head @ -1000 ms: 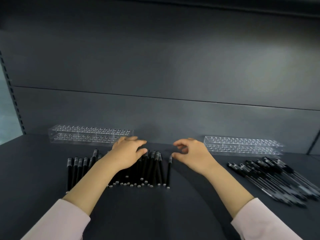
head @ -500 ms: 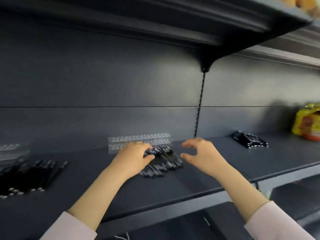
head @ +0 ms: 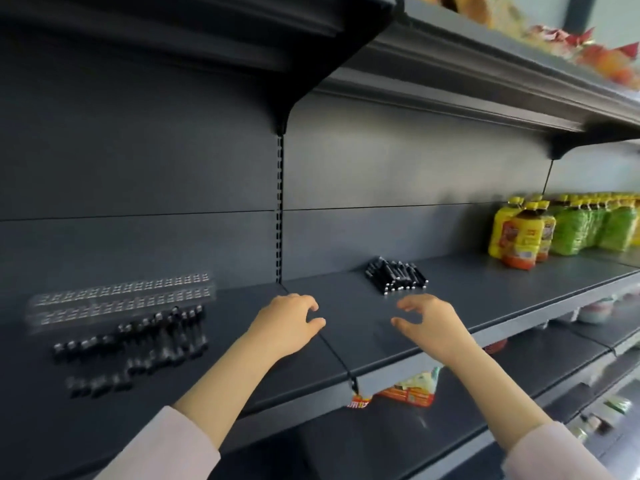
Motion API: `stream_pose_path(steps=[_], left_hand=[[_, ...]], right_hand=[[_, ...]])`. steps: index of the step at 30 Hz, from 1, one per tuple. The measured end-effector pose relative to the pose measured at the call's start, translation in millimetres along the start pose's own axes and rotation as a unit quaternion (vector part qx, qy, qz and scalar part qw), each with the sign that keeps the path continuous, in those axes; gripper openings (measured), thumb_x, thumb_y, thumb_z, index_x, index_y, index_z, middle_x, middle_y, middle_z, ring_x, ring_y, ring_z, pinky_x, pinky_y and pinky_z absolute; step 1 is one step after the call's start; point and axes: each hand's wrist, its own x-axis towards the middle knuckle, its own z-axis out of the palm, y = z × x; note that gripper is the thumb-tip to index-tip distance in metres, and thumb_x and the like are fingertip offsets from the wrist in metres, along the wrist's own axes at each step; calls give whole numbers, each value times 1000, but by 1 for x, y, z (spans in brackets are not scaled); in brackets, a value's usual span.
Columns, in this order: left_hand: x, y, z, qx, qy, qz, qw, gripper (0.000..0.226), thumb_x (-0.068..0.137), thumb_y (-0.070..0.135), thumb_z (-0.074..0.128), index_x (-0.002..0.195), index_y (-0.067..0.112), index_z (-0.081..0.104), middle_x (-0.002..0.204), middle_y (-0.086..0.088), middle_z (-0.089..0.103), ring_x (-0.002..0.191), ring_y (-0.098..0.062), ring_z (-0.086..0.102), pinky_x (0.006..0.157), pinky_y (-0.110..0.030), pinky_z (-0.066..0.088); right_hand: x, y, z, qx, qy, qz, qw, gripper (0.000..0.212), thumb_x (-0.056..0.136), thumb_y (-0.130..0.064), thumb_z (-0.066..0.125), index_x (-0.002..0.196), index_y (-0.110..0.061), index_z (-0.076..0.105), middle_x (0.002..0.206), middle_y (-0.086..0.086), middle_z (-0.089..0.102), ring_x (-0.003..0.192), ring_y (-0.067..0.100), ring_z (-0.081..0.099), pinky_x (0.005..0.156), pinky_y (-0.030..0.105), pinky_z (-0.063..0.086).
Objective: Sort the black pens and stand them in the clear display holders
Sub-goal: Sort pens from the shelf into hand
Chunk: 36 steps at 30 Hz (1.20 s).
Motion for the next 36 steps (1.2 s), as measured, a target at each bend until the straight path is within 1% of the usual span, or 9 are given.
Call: stream_pose_path(steps=[6, 11, 16, 19, 22, 26, 30, 33, 36], left_hand=[[99, 35, 38, -30, -10, -37, 999, 43, 99, 43, 48, 136, 21, 51, 138, 2, 52, 126, -17, 49, 101, -33, 43], [175, 56, 73, -57, -24, -73, 995, 43, 98, 40, 51, 134, 16, 51, 134, -2, 54, 119, -20, 53, 97, -33, 45], [229, 75, 103, -61, -29, -114, 991, 50, 98, 45, 51, 132, 9, 48, 134, -7, 53, 120, -25, 53, 98, -37, 45], [256, 84, 116, -94, -23, -147, 984, 62, 96, 50, 50, 138, 5, 41, 137, -11, 52, 123, -28, 51, 97, -36, 45], [276, 92, 125, -108, -10, -182, 977, 77, 94, 57, 49, 146, 3, 31, 143, -13, 48, 132, -31, 44, 99, -37, 43], [299, 110, 136, -120, 11, -240, 963, 84, 90, 64, 51, 145, 3, 31, 140, -13, 48, 133, -31, 39, 97, -38, 44], [318, 127, 152, -82, 62, -293, 951, 90, 83, 69, 57, 140, 3, 34, 142, -10, 42, 133, -31, 35, 101, -39, 41], [328, 138, 160, -80, 81, -318, 941, 91, 81, 63, 64, 141, 3, 32, 144, -10, 37, 135, -32, 32, 103, -38, 38], [337, 144, 162, -96, 55, -351, 930, 85, 83, 53, 68, 142, 2, 32, 144, -13, 34, 134, -33, 33, 101, -38, 40]], right_hand=[[83, 62, -1, -1, -3, -4, 1000, 33, 88, -30, 66, 119, -19, 63, 125, 1, 60, 112, 18, 57, 94, 26, 43], [147, 105, 11, 0, -10, -3, 1000, 31, 87, -28, 66, 116, -17, 66, 117, 2, 62, 106, 18, 58, 87, 22, 41], [204, 142, 24, -2, -31, -9, 999, 28, 88, -30, 65, 113, -18, 66, 113, 5, 62, 102, 22, 57, 87, 26, 41], [239, 162, 31, 3, -47, -26, 999, 28, 88, -33, 64, 113, -20, 66, 115, 7, 62, 107, 23, 55, 88, 25, 40], [270, 176, 37, -1, -67, -57, 996, 34, 90, -34, 61, 120, -17, 64, 124, 5, 60, 119, 23, 51, 96, 26, 37], [304, 192, 45, -8, -105, -100, 989, 36, 91, -35, 60, 122, -17, 63, 125, 4, 61, 119, 23, 51, 99, 28, 38], [323, 207, 53, -11, -132, -134, 982, 36, 90, -36, 61, 121, -18, 63, 124, 5, 59, 118, 24, 52, 104, 30, 36], [334, 215, 57, 11, -125, -165, 978, 28, 92, -30, 60, 116, -18, 66, 119, 4, 62, 114, 21, 53, 102, 27, 33], [341, 221, 59, 31, -122, -184, 975, 24, 92, -26, 59, 113, -17, 68, 115, 5, 63, 110, 19, 55, 100, 26, 32]])
